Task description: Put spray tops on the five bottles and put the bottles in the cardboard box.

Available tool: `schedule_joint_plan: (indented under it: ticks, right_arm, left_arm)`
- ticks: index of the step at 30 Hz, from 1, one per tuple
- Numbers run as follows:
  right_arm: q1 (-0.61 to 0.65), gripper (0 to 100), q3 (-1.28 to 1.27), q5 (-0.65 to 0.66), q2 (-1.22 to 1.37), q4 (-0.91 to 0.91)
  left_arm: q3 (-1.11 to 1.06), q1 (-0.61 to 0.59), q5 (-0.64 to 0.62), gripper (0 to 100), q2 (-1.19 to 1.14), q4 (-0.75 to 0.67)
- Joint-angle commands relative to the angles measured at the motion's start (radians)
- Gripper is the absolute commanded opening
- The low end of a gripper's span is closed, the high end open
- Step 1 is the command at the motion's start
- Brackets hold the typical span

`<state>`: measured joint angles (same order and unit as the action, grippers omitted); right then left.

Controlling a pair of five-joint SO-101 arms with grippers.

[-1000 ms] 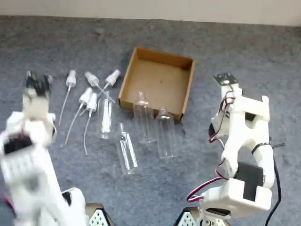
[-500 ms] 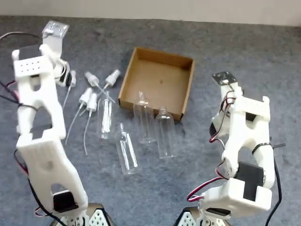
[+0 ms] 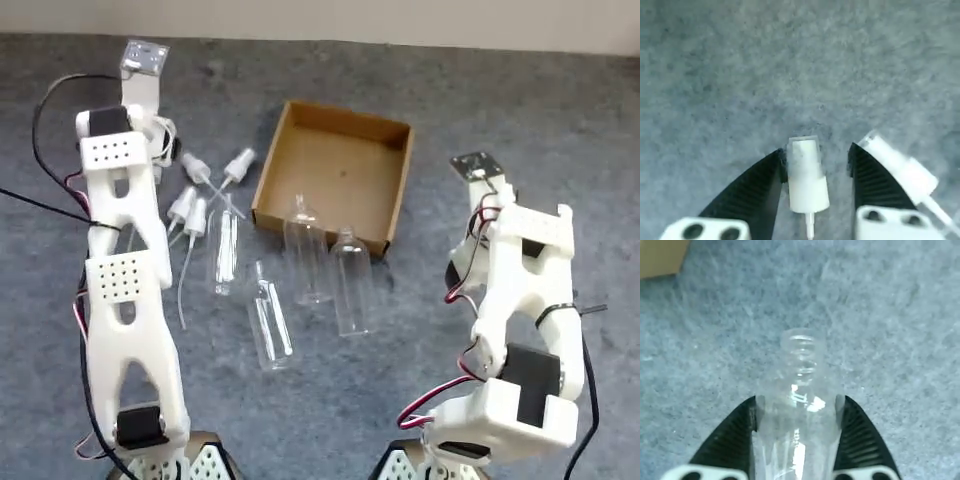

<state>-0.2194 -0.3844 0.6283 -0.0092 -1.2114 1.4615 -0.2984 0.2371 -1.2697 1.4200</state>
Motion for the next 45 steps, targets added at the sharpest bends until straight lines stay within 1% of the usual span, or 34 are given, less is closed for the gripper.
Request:
schedule_joint_plan:
  ticks: [1, 6, 10, 12, 15, 17, 21, 23, 26, 28, 31, 37, 39, 41, 45]
  right_arm:
    - [-0.018, 0.4, -0.012, 0.04, -0.053, 0.008]
    - [-0.013, 0.4, -0.048, 0.046, -0.061, 0.016]
    - [-0.013, 0.4, -0.045, 0.044, -0.061, 0.013]
    - [-0.013, 0.4, -0.044, 0.043, -0.062, 0.01]
    - [-0.012, 0.4, -0.042, 0.043, -0.064, 0.008]
    - [-0.012, 0.4, -0.041, 0.041, -0.064, -0.008]
    - [0.03, 0.4, 0.002, 0.04, -0.094, -0.082]
    - [0.065, 0.4, 0.025, 0.015, -0.15, -0.105]
    - [0.127, 0.4, 0.035, -0.072, -0.268, -0.107]
    - [0.194, 0.4, 0.035, -0.103, -0.358, -0.104]
    - [0.341, 0.4, 0.033, -0.141, -0.475, -0.101]
    - [0.671, 0.4, 0.028, -0.261, -0.611, -0.077]
    - [0.777, 0.4, -0.013, -0.296, -0.638, -0.024]
    - [0.866, 0.4, -0.079, -0.316, -0.667, 0.059]
    - [1.003, 0.4, -0.249, -0.354, -0.739, 0.239]
  left_arm:
    - [0.059, -0.004, -0.011, 14, -0.012, 0.006]
    - [0.059, -0.039, -0.011, 8, -0.048, 0.011]
    - [0.067, -0.036, -0.009, 0, -0.044, 0.094]
    - [0.102, -0.031, -0.009, 1, -0.027, 0.153]
    - [0.202, -0.021, -0.011, 0, 0.019, 0.311]
    - [0.196, -0.016, -0.028, 0, 0.087, 0.377]
    - [0.03, -0.025, -0.092, 0, 0.288, 0.379]
    - [-0.124, -0.019, -0.1, 0, 0.424, 0.379]
    - [-0.403, 0.019, -0.101, 0, 0.667, 0.377]
    - [-0.575, 0.05, -0.1, 0, 0.843, 0.376]
    - [-0.76, 0.097, -0.098, 0, 1.107, 0.374]
    - [-0.984, 0.177, -0.101, 0, 1.596, 0.324]
    - [-1.049, 0.196, -0.115, 0, 1.732, 0.295]
    - [-1.113, 0.197, -0.161, 0, 1.844, 0.253]
    - [-1.253, 0.199, -0.232, 0, 2.025, 0.153]
